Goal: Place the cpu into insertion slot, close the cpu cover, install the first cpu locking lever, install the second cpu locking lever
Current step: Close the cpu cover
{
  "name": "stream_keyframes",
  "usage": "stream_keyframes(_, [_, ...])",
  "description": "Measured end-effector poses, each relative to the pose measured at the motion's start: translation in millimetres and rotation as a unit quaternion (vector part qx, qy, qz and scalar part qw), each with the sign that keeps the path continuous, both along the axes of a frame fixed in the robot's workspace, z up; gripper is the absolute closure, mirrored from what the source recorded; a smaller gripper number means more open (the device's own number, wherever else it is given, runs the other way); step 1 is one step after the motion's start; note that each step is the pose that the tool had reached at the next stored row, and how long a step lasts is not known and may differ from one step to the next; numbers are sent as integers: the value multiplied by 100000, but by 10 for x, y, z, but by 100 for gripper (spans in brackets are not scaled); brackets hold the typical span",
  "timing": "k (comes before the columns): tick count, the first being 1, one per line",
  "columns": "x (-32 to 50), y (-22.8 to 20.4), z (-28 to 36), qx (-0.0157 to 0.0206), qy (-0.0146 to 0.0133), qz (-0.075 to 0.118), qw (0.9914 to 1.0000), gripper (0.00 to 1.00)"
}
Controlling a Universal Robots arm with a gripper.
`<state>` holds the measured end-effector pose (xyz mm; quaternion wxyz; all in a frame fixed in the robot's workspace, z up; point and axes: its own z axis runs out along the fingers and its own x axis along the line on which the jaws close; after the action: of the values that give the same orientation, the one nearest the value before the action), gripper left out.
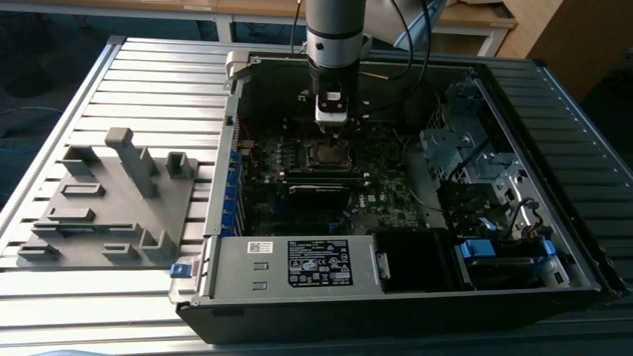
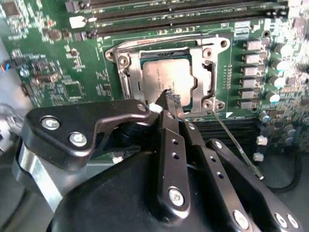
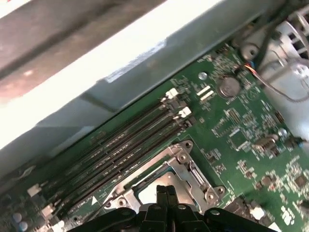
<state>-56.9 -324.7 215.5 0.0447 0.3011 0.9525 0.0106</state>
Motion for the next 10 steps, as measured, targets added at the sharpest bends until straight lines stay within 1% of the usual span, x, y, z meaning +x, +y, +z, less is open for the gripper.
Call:
stream_keyframes(2, [0,0,-4,0,-1,1798,99984,89])
stream_keyframes(4, [0,0,-9,-2,2,3648,99933,89])
stream_keyframes(5, [0,0,-10,-3,4,4580,99895,89])
stream_keyframes(8, [0,0,-16,-1,1,7265,99736,89])
stream_keyframes(10, [0,0,-18,-6,5,9064,99588,89])
